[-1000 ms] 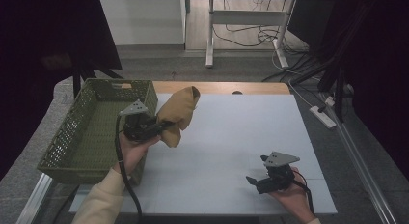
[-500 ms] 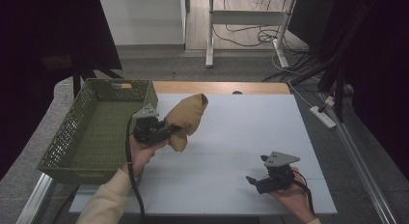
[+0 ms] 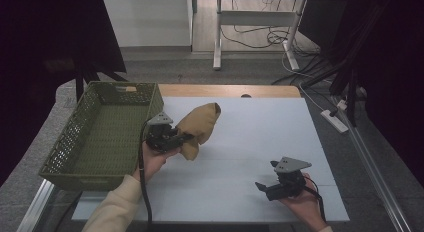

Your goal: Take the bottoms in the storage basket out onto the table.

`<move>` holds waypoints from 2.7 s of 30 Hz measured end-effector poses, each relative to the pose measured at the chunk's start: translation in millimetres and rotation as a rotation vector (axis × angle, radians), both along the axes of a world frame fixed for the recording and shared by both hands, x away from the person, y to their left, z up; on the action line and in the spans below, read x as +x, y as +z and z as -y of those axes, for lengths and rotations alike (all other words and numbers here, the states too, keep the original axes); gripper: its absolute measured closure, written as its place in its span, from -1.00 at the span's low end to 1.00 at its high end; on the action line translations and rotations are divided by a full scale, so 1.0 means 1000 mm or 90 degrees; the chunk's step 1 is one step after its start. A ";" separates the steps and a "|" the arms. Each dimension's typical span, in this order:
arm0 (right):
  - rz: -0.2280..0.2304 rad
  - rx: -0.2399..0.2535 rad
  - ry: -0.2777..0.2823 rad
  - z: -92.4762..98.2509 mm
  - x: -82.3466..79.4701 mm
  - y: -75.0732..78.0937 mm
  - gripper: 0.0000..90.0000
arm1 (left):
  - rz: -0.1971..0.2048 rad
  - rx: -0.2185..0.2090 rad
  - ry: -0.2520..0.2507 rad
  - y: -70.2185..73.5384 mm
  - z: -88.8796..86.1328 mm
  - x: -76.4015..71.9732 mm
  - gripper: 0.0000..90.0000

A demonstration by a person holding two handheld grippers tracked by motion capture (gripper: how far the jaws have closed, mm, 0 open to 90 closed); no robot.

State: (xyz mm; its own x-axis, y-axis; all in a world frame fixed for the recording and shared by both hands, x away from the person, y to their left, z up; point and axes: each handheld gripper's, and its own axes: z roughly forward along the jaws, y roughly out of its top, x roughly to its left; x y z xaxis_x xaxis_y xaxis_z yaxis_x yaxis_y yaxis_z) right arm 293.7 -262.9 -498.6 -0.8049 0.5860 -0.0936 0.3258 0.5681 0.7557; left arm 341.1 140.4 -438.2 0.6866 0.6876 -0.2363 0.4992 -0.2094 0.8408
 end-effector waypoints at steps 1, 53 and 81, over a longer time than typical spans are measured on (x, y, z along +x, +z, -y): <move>0.000 0.000 0.000 0.000 0.000 0.000 -0.83 | -0.001 0.001 -0.001 -0.001 0.001 0.001 0.60; -0.003 0.002 -0.004 0.001 0.000 0.000 -0.83 | -0.090 0.107 -0.033 -0.066 0.065 0.042 0.55; -0.003 0.000 -0.003 0.001 0.000 0.000 -0.83 | -0.092 0.106 -0.037 -0.072 0.067 0.043 -0.02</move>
State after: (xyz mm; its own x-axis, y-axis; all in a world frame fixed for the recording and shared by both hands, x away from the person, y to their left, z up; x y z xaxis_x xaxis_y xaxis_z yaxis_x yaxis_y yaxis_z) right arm 293.6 -264.2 -498.6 -0.8024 0.5898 -0.0906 0.3316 0.5669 0.7541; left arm 383.9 73.2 -510.2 0.6932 0.6856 -0.2226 0.5954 -0.3706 0.7128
